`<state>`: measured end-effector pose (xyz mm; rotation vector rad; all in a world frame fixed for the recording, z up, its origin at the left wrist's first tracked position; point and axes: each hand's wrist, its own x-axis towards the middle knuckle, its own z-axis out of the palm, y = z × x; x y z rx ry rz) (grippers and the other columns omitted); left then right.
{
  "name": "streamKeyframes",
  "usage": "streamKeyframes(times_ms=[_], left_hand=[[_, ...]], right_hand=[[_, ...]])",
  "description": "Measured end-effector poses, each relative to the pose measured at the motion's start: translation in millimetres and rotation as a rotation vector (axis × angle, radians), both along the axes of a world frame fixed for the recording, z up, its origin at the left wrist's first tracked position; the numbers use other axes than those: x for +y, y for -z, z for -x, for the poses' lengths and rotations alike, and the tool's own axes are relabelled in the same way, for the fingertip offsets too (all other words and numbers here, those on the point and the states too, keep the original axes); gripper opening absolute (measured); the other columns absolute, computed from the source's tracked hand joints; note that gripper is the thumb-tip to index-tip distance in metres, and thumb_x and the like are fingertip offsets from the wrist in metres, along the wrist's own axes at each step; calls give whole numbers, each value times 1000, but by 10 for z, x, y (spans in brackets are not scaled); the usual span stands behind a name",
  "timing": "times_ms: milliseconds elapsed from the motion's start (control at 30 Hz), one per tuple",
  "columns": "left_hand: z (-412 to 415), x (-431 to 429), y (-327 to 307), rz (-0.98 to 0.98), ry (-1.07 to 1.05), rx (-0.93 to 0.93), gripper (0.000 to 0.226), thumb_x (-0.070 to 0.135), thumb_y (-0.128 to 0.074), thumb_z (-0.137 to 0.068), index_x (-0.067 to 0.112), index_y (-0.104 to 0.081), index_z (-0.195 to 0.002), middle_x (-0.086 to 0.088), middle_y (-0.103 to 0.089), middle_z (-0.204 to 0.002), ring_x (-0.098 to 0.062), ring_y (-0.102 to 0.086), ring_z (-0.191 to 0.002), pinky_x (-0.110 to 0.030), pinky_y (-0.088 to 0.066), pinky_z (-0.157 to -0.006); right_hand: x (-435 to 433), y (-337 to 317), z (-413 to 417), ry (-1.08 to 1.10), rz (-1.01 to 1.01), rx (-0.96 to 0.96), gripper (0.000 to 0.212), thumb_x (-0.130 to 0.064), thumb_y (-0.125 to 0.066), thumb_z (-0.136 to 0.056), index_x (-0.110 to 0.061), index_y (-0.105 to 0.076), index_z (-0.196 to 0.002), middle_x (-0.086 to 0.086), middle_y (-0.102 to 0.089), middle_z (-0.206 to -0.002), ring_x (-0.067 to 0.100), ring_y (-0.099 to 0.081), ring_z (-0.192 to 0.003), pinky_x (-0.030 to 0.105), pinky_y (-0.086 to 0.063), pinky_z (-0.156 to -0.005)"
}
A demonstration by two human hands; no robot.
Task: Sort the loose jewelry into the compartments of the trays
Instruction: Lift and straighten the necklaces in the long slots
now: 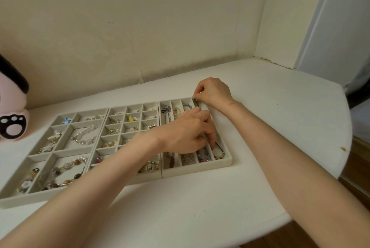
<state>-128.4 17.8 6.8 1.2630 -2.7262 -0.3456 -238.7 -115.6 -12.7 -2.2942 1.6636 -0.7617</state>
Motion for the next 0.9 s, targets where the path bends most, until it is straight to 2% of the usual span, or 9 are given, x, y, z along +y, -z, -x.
streamKeyframes(times_ms=[133,367,600,767,900], left_hand=[[14,22,-26,-55,10,9,33,3,-46,-83,24,-69,-96,3,-44,-97,-11,-32,-93,-33,-31,-93],[10,34,-24,-104,16,26,32,5,-46,-83,24,-69,-95,3,-45,-98,-13,-35,-98,-33,-29,-97],[2,29,-18,-109,11,34,33,3,-47,-84,24,-69,-97,7,-43,-96,-6,-31,-92,-18,-24,-87],[-21,10,-28,-111,18,30,38,1,-46,-83,25,-69,-100,8,-41,-94,-6,-28,-88,-12,-22,-81],[-34,2,-44,-122,14,35,43,-1,-44,-83,28,-70,-101,4,-44,-99,-7,-28,-89,-9,-22,-86]], right_hand=[[5,2,-4,-10,23,43,10,-17,-62,-82,-21,-72,-82,-5,-70,-95,18,-62,-93,26,-40,-69],[13,15,-16,-24,99,113,12,-16,-59,-83,-21,-71,-83,-6,-70,-97,18,-62,-94,26,-38,-70],[24,-27,27,-32,79,75,12,-19,-62,-81,-23,-73,-83,-7,-70,-93,17,-62,-91,24,-35,-68],[39,-117,98,-27,30,-6,24,-16,-55,-78,-26,-75,-84,-9,-70,-91,18,-60,-88,24,-35,-66],[40,-147,131,-68,-56,80,19,-20,-60,-75,-26,-76,-81,-7,-70,-99,19,-59,-95,28,-40,-71]])
